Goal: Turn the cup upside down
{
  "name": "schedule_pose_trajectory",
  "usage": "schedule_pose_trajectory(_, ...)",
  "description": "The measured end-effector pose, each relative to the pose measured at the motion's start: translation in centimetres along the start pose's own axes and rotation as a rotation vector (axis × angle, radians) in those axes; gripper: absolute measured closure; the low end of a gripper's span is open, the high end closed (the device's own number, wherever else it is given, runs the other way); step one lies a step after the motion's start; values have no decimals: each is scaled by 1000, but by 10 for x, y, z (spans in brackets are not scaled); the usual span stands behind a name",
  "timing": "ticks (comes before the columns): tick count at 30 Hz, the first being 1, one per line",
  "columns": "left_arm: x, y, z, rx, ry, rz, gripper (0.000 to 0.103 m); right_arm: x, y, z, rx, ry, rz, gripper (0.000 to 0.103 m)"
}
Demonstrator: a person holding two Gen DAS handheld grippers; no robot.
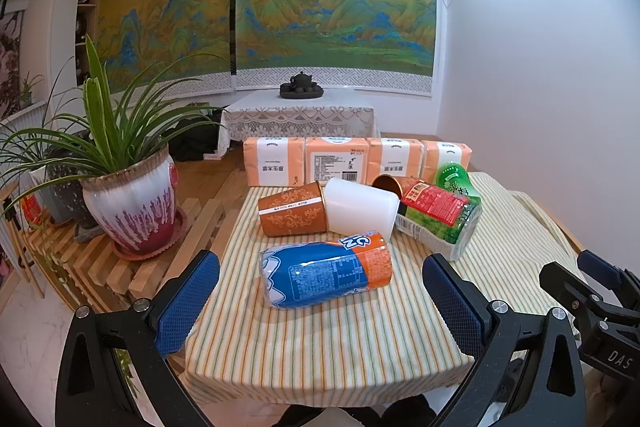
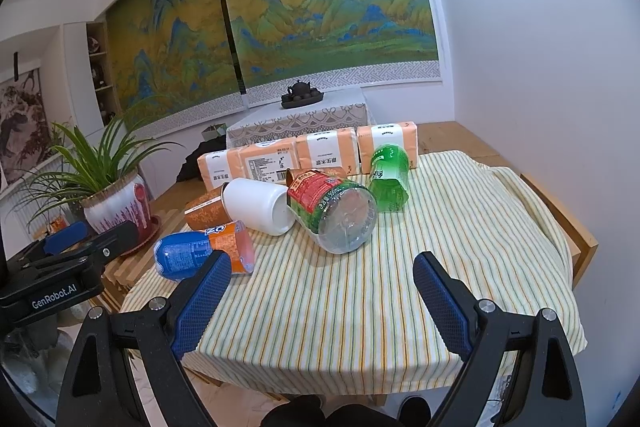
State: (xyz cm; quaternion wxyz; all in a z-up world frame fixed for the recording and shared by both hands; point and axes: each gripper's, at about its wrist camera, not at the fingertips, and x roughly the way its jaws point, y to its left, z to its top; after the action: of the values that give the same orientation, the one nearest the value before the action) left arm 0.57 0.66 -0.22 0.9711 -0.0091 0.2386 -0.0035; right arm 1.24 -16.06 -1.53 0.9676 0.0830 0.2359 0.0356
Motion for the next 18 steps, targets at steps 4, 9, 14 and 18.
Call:
schedule_pose_trajectory(4, 1, -1, 0, 0, 2, 0, 0, 0, 0, 0, 1, 2, 0, 13)
schedule_pose_trajectory(9, 3, -4, -1, -1, 6, -1, 0, 2, -2, 0, 5, 7, -2, 13)
schedule_pose_trajectory(14, 7, -3, -1, -1, 13, -3, 0, 3, -2, 0, 7, 9, -5, 13)
schedule_pose_trajectory(18, 12, -1, -2, -2, 24, -6, 0, 6, -3, -1, 11, 14, -9, 13)
